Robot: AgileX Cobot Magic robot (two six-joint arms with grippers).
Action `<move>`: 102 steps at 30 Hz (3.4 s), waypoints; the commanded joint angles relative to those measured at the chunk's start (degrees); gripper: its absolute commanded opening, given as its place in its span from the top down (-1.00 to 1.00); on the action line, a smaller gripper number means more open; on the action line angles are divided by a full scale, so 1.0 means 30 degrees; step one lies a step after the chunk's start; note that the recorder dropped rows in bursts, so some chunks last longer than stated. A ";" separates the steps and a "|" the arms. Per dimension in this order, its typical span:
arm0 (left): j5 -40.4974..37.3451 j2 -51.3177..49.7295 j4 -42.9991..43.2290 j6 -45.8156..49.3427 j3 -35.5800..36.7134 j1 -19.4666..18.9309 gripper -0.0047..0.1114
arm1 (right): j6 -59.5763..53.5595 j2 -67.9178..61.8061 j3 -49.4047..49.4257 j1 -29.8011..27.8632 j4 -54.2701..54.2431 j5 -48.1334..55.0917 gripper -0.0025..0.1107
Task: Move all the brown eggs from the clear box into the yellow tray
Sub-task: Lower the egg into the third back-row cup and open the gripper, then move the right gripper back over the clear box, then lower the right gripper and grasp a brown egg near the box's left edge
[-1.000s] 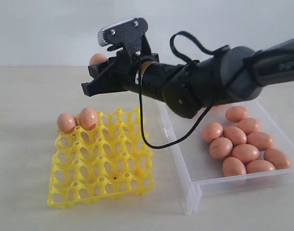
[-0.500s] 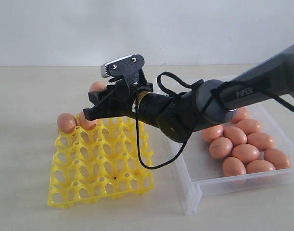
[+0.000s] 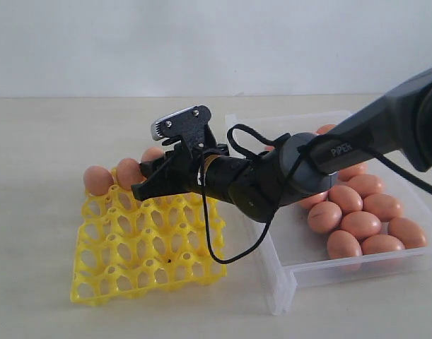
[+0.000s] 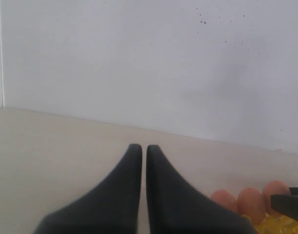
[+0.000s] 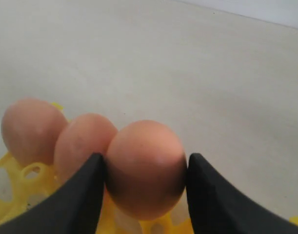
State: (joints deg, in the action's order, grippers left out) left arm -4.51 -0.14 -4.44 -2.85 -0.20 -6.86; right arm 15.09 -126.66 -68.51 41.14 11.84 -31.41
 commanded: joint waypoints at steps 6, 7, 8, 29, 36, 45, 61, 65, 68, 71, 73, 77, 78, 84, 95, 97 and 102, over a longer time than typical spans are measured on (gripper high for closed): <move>0.0068 0.0048 -0.0169 -0.0170 0.0066 0.0033 0.85 | -0.0581 0.0076 -0.0036 0.0006 -0.0081 0.0983 0.96; 0.0068 0.0048 -0.0169 -0.0170 0.0066 0.0033 0.85 | -0.0581 0.0076 -0.0036 0.0006 -0.0081 0.1178 0.96; 0.0068 0.0048 -0.0169 -0.0170 0.0066 0.0033 0.85 | -0.0618 0.0076 -0.0036 0.0006 -0.0081 0.1397 0.96; 0.0064 0.0048 -0.0169 -0.0170 0.0066 0.0033 0.85 | 0.0067 0.0076 -0.0036 0.0006 0.0075 0.1641 -0.10; 0.0064 0.0048 -0.0169 -0.0170 0.0066 0.0033 0.85 | -0.0011 0.1516 -0.0036 0.0006 0.0075 0.3128 -0.09; 0.0064 0.0048 -0.0169 -0.0170 0.0066 0.0033 0.85 | -0.1841 0.5640 -0.0036 0.0006 0.0149 0.7612 -0.08; 0.0068 0.0048 -0.0169 -0.0170 0.0066 0.0033 0.85 | -0.5211 0.9737 -0.0036 -0.7272 -0.1458 2.3857 -0.08; 0.0068 0.0048 -0.0169 -0.0170 0.0066 0.0033 0.85 | -0.5175 0.8785 -0.0079 -0.7606 -0.4521 2.3758 -0.08; 0.0068 0.0048 -0.0169 -0.0170 0.0066 0.0033 0.85 | -0.5292 0.7535 -0.1011 -0.7606 -0.3946 2.3137 -0.08; 0.0021 0.0048 -0.0169 -0.0170 0.0066 0.0033 0.85 | -0.5292 0.6411 -0.2504 -0.7606 -0.2047 2.2901 -0.08; 0.0021 0.0048 -0.0169 -0.0170 0.0066 0.0033 0.85 | -0.5292 0.5822 -0.3225 -0.7606 -0.1157 2.2724 -0.08; 0.0021 0.0048 -0.0169 -0.0170 0.0066 0.0033 0.85 | -0.5250 0.4278 -0.4668 -0.7606 0.0763 2.2692 -0.08; 0.0021 0.0048 -0.0169 -0.0170 0.0066 0.0033 0.85 | -0.5250 0.3979 -0.5034 -0.7606 0.0999 2.2644 -0.08; 0.0021 0.0048 -0.0169 -0.0170 0.0066 0.0033 0.85 | -0.5250 0.2147 -0.6980 -0.7640 0.1968 2.2523 -0.08; 0.0065 0.0048 -0.0169 -0.0170 0.0066 0.0033 0.85 | -0.5652 0.0295 -0.8474 -0.7640 0.2002 2.2462 -0.08; 0.0065 0.0048 -0.0169 -0.0170 0.0066 0.0033 0.85 | -0.5647 0.0083 -0.8474 -0.7640 0.2065 2.2410 -0.08; 0.0021 0.0048 -0.0169 -0.0170 0.0066 0.0033 0.85 | -0.5647 -0.0139 -0.8474 -0.7640 0.2183 2.2372 -0.08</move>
State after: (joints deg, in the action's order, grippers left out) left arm -4.51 -0.14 -4.44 -2.85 -0.20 -6.86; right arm -1.43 -126.85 -93.50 18.68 17.68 36.07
